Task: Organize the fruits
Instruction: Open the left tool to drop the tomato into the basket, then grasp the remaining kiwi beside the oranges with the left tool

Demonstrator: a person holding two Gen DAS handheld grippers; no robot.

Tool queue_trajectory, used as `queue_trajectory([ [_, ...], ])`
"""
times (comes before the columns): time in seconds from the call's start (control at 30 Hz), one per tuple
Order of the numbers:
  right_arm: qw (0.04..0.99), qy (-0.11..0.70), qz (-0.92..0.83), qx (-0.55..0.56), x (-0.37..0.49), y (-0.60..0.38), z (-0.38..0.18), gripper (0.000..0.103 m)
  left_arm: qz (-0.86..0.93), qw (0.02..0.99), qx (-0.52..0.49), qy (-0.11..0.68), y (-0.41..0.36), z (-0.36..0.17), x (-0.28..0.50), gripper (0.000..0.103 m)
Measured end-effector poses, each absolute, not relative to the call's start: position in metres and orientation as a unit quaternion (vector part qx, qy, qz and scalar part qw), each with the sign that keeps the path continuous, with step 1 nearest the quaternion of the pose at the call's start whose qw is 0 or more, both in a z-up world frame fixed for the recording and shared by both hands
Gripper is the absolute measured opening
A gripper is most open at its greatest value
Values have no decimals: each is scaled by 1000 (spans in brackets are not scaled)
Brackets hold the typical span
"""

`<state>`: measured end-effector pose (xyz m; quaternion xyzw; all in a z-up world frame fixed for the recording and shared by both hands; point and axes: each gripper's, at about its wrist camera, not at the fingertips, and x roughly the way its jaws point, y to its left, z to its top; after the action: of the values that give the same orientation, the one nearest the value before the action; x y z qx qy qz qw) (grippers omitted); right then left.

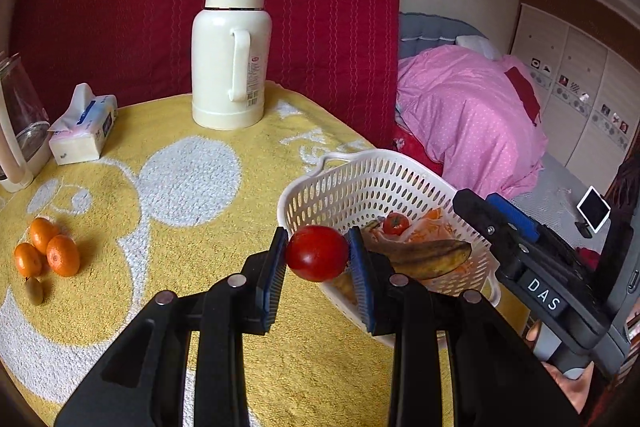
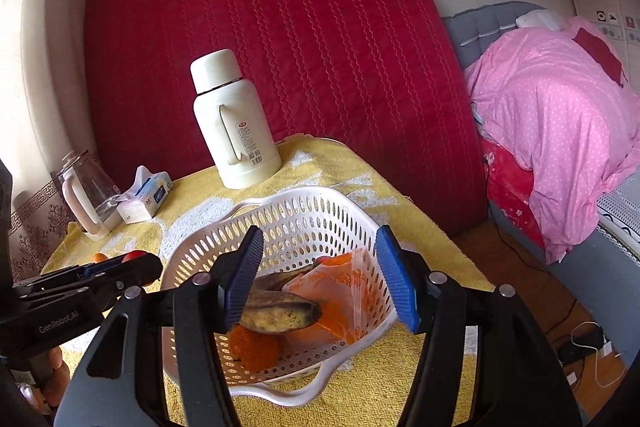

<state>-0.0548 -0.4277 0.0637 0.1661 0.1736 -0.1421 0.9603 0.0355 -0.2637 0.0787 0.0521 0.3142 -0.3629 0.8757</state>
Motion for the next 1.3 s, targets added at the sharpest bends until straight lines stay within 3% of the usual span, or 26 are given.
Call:
queue_trajectory([
  [0.17, 960, 173, -142, 166, -56, -429, 63, 60, -368, 872, 57, 318, -268, 75, 37, 32],
  [0.27, 960, 175, -142, 168, -55, -429, 61, 60, -364, 875, 56, 315, -265, 74, 38, 41],
  [0.57, 961, 173, -149, 158, -54, -424, 59, 60, -351, 879, 42, 319, -248, 72, 38, 41],
  [0.77, 963, 166, -153, 150, -57, -422, 59, 61, -341, 885, 36, 315, -238, 72, 36, 64],
  [0.8, 963, 165, -153, 147, -57, -421, 59, 68, -338, 886, 35, 315, -236, 72, 36, 73],
  [0.87, 965, 157, -157, 142, -59, -418, 60, 81, -332, 889, 34, 314, -232, 72, 35, 80],
  [0.93, 966, 150, -160, 134, -61, -415, 62, 82, -324, 892, 32, 315, -228, 72, 35, 90],
  [1.07, 969, 144, -158, 124, -63, -410, 63, 95, -303, 897, 27, 322, -215, 68, 39, 93],
  [1.3, 974, 130, -157, 95, -66, -398, 66, 97, -259, 907, 16, 332, -186, 61, 48, 96],
])
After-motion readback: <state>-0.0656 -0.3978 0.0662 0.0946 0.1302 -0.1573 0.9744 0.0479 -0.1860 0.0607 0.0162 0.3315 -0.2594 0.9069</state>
